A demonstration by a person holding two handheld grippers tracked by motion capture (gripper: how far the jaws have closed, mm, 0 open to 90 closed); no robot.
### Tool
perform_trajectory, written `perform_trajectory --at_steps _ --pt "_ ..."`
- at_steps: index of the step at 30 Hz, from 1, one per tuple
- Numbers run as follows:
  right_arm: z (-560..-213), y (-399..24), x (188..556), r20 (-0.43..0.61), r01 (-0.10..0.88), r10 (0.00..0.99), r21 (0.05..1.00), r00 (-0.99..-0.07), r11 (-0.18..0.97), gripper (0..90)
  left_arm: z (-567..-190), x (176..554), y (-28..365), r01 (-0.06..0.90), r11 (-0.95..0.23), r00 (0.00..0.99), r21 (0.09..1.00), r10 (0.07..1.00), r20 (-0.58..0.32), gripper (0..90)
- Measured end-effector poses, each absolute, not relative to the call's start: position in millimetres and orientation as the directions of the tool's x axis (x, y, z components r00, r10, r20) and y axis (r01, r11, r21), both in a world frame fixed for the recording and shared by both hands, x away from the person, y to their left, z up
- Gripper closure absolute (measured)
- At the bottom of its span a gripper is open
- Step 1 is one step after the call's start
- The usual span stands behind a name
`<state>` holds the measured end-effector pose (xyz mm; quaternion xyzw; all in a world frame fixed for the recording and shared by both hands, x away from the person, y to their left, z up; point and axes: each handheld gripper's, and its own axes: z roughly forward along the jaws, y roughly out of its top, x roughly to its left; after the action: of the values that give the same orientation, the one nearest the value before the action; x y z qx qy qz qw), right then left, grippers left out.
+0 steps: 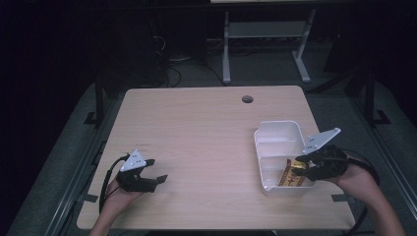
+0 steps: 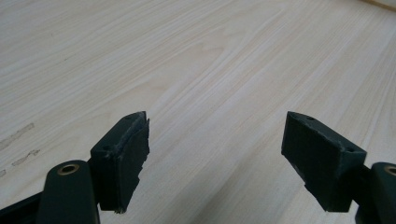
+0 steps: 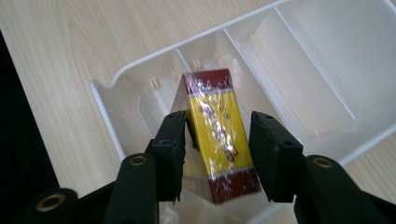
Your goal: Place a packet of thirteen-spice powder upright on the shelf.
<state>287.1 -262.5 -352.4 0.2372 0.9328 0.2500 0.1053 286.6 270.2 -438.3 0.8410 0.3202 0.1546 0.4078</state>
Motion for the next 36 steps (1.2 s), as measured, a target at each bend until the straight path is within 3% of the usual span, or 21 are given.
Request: perform_trajectory --at_steps 36 --pt "-351 -197 286 0.008 0.328 0.400 0.588 -0.916 0.739 42.4 -436 286 273 0.408 -0.455 0.749 0.791 0.662 -0.005 22.8"
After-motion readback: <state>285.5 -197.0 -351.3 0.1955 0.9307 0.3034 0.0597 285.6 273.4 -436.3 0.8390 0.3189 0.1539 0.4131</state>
